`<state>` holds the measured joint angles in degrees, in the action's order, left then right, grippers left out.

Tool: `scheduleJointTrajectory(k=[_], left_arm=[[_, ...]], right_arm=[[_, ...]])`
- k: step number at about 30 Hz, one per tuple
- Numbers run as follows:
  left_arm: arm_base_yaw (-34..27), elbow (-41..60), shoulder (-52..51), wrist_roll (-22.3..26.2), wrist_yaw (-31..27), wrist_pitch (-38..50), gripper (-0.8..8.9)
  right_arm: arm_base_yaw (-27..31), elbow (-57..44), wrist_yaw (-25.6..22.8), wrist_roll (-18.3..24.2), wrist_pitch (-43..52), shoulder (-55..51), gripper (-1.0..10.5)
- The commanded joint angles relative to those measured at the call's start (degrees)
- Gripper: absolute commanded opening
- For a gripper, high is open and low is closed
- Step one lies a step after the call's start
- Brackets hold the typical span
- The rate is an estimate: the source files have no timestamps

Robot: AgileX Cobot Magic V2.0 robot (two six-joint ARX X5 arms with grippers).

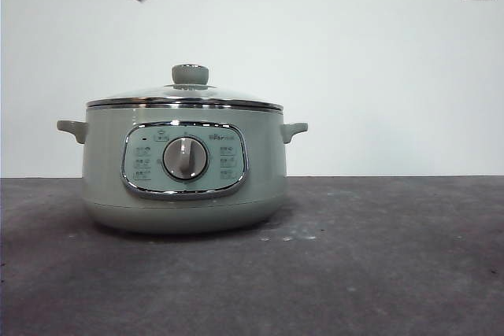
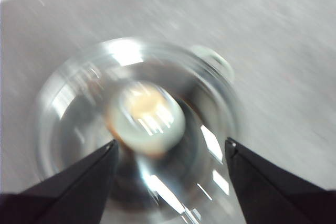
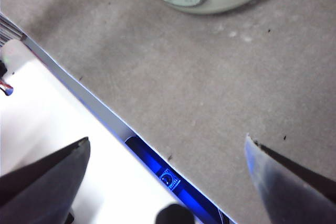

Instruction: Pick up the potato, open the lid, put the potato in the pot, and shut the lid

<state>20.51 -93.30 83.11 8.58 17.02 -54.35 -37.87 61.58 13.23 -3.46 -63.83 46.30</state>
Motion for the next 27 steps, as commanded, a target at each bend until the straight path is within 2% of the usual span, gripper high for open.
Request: scheduleJointTrajectory(k=[1, 6, 17, 20, 21, 24, 27], left_arm=[[-0.1, -0.1, -3.5, 0.7, 2.4, -4.8, 3.46], [-0.1, -0.1, -9.9, 1.1, 2.9, -11.8, 3.46], [-0.1, -0.1, -15.9, 1.1, 2.9, -18.1, 3.45], [-0.1, -0.1, -15.8, 1.1, 2.9, -19.4, 3.29], [-0.1, -0.1, -15.8, 1.1, 2.9, -19.6, 2.61], [-0.1, -0.1, -15.8, 1.1, 2.9, -19.7, -0.25], [-0.1, -0.1, -15.8, 1.1, 2.9, -19.7, -0.07]], right_arm=[[0.0, -0.5, -0.2, -0.4, 1.0, -0.1, 5.0], [0.0, -0.5, -0.4, -0.4, 1.2, -0.1, 5.0], [0.0, -0.5, -1.3, -0.5, 1.3, -0.1, 4.9], [0.0, -0.5, -1.3, -0.5, 1.2, -0.1, 3.3], [0.0, -0.5, -1.3, -0.5, 1.2, -0.1, 2.5], [0.0, -0.5, -1.3, -0.4, 1.2, -0.1, 0.0], [0.0, -0.5, -1.3, -0.4, 1.2, -0.1, -0.1]])
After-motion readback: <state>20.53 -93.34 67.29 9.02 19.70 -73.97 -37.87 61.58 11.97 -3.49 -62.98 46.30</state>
